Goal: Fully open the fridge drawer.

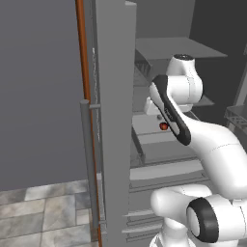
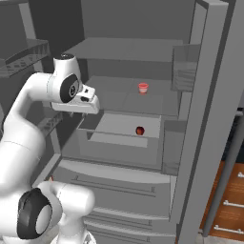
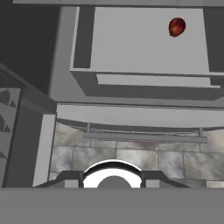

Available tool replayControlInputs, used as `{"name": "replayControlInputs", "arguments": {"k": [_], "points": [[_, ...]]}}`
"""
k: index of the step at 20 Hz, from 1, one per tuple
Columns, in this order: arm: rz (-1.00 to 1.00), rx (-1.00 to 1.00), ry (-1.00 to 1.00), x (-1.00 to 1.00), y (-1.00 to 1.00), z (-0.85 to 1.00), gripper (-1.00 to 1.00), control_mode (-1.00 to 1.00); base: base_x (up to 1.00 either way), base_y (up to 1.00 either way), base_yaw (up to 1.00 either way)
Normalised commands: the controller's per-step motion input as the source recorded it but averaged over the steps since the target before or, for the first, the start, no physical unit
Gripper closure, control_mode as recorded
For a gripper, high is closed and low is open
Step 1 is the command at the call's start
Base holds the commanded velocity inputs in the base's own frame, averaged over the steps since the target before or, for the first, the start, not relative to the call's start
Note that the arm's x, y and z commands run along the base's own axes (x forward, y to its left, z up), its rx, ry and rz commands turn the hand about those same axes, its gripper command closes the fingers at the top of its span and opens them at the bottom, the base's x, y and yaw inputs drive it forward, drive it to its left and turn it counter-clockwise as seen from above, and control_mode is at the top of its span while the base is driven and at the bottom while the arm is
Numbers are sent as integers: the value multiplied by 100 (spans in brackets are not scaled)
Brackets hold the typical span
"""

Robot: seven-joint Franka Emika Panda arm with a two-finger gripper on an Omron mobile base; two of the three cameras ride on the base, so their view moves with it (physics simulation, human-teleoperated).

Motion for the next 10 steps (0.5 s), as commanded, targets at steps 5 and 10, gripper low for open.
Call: {"name": "replayControlInputs", "arguments": {"k": [5, 10], "points": [[-5, 11, 0, 0, -53, -20, -100, -100, 0, 0, 0], [-14, 14, 0, 17, -86, -38, -100, -100, 0, 0, 0]]}}
